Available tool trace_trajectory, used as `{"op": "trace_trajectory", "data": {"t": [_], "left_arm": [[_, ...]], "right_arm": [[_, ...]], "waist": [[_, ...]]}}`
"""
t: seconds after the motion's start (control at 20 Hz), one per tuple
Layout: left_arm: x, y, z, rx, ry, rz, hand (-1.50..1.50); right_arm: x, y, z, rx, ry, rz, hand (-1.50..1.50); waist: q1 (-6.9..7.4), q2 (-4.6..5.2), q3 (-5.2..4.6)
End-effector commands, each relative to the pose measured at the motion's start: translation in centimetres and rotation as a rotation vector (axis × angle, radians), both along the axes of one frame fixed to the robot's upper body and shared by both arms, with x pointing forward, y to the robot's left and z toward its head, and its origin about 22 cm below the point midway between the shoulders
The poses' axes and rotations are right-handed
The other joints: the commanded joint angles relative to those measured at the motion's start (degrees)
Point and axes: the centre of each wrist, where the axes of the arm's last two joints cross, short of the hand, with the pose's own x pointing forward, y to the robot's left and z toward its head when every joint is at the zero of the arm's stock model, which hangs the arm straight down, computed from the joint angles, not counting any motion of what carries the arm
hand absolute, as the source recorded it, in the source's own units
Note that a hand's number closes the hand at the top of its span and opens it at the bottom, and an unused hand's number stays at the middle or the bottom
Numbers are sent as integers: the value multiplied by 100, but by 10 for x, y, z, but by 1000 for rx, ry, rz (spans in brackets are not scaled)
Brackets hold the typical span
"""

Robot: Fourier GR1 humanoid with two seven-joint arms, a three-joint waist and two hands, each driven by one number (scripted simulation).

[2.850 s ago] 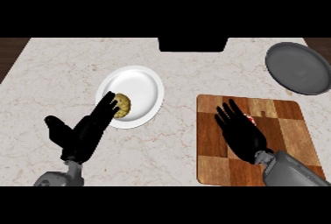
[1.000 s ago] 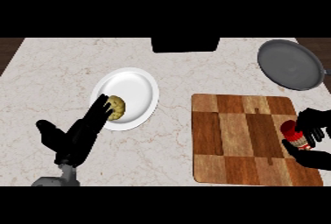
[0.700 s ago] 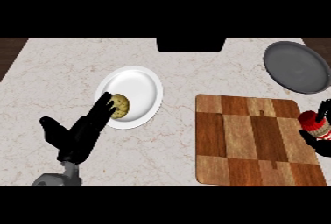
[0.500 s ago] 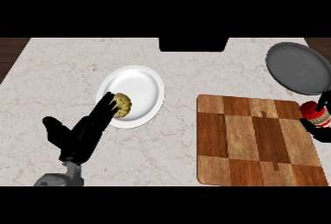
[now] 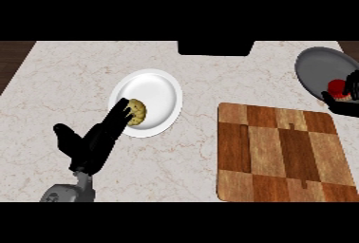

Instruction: Pick the cupcake from the cutting board and place it in the pan

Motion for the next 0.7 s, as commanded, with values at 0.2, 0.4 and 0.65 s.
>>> {"op": "trace_trajectory", "data": {"t": [0.2, 0.4, 0.65], "left_arm": [[7, -17, 0, -13, -22, -41, 0], [3, -16, -1, -11, -19, -39, 0], [6, -15, 3, 0, -18, -70, 0]], "right_arm": [[26, -12, 1, 70, -108, -164, 150], [16, -28, -7, 51, -119, -194, 150], [22, -30, 2, 61, -140, -217, 150]], "waist": [[178, 95, 17], [266, 141, 30], [411, 198, 43]]}}
